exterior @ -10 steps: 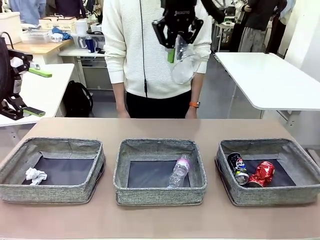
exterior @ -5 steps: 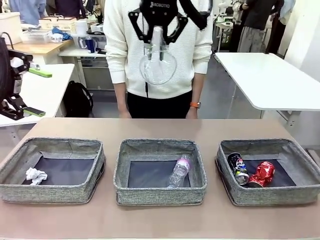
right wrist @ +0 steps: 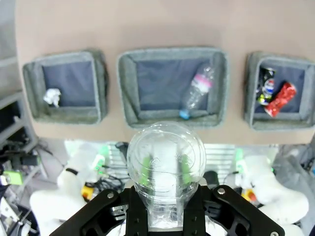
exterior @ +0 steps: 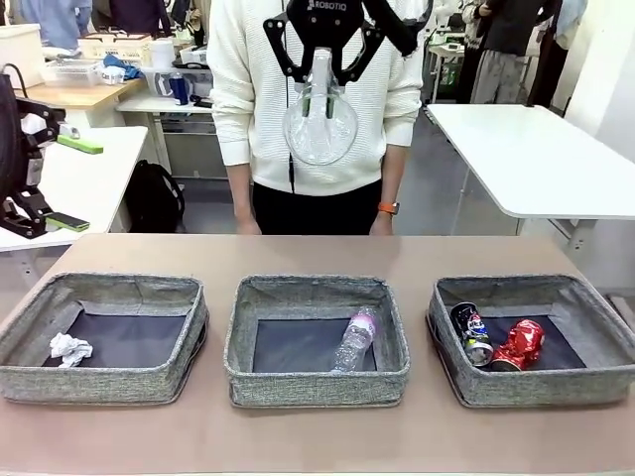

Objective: Sort the waste into the appropriate baskets.
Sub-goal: Pick up the waste item pointed out by the person, then place the picked waste into the Fabric basket indicated by the person.

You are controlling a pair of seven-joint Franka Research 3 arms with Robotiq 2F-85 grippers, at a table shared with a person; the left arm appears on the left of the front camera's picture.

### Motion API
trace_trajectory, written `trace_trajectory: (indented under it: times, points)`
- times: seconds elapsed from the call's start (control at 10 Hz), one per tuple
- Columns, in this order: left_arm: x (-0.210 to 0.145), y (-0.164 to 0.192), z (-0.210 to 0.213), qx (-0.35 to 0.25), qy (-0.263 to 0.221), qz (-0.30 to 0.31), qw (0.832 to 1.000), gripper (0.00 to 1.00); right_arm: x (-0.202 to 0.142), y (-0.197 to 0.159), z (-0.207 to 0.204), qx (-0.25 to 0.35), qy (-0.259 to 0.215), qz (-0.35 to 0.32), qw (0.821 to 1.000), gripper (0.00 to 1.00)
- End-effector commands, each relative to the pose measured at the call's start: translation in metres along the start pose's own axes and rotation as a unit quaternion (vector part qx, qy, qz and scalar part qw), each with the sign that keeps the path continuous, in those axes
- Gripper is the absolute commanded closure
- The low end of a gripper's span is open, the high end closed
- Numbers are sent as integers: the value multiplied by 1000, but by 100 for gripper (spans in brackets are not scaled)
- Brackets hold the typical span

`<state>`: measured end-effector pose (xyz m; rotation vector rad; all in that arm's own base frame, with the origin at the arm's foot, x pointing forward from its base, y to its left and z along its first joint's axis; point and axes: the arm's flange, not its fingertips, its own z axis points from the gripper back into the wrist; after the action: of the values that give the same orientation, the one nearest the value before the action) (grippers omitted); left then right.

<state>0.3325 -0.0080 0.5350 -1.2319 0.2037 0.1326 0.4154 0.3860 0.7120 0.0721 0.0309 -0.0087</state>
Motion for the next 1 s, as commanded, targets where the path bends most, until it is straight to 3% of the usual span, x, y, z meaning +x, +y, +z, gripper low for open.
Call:
trace_trajectory:
  times: [0.0,0.9]
  points:
    - [-2,1,2,-5,4,-12,1000,0,-1,0,0,2,-4,0,1000,75]
    - [-2,1,2,-5,4,-12,1000,0,-1,0,0,2,-4,0,1000,75]
